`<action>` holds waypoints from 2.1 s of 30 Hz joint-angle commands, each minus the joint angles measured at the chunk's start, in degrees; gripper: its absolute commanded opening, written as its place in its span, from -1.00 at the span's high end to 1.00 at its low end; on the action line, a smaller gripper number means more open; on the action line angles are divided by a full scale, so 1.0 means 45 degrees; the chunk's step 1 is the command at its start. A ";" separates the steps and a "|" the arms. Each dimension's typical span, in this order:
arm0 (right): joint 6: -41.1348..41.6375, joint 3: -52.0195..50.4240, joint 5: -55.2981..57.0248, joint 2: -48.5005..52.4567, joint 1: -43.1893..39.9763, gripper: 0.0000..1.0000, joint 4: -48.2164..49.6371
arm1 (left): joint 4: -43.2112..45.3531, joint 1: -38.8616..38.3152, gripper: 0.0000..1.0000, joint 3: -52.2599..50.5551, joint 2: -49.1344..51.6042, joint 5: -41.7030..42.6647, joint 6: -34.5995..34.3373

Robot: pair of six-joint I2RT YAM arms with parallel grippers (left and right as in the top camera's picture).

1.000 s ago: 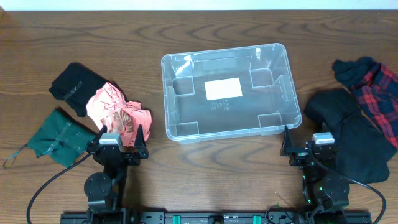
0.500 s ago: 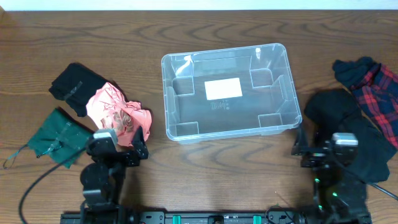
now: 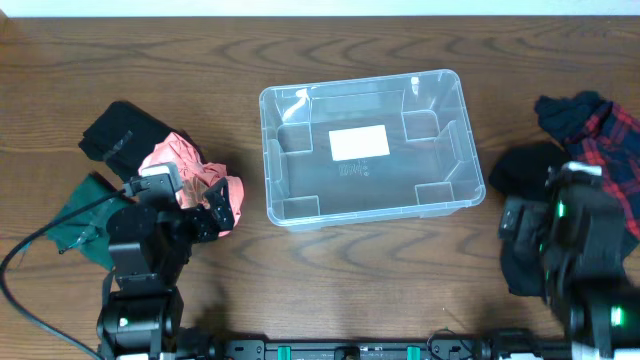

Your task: Pack container

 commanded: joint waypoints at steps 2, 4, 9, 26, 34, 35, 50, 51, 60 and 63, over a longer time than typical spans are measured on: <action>0.0126 0.1292 -0.0874 0.2191 -0.1229 -0.99 -0.0743 | -0.0063 -0.0039 -0.96 0.0335 0.0141 0.0452 -0.0029; -0.0083 0.1593 -0.0899 0.2997 -0.1486 -0.99 -0.0913 | -0.0063 -0.0039 -0.96 0.0335 0.0141 0.0452 -0.0029; 0.0160 0.1525 -0.0253 0.4930 -0.2108 -0.98 -0.0826 | -0.0063 -0.0039 -0.96 0.0335 0.0141 0.0452 -0.0029; 0.0690 0.1239 -0.0272 1.2075 -0.3327 -0.98 0.0185 | -0.0063 -0.0039 -0.96 0.0335 0.0141 0.0447 -0.0029; 0.1326 0.1239 0.1107 1.3435 -0.3327 -0.75 0.1880 | -0.0063 -0.0039 -0.96 0.0335 0.0141 0.0452 -0.0029; 0.1331 0.1239 0.1107 1.3483 -0.3327 -0.43 0.1923 | -0.0063 -0.0039 -0.96 0.0335 0.0141 0.0447 -0.0029; -0.0491 0.2098 0.0374 0.9816 -0.2599 0.83 0.1972 | -0.0063 -0.0039 -0.96 0.0335 0.0141 0.0452 -0.0029; -0.0903 0.2361 0.0316 0.9160 -0.2448 0.80 0.2045 | -0.0063 -0.0039 -0.96 0.0335 0.0141 0.0452 -0.0029; -0.4274 0.4095 -0.1817 0.5406 0.0695 0.97 0.4192 | -0.0063 -0.0039 -0.96 0.0335 0.0141 0.0452 -0.0034; -0.5124 0.4090 -0.2176 0.5217 0.2361 0.97 0.4726 | -0.0063 -0.0039 -0.96 0.0330 0.0141 0.0452 -0.0034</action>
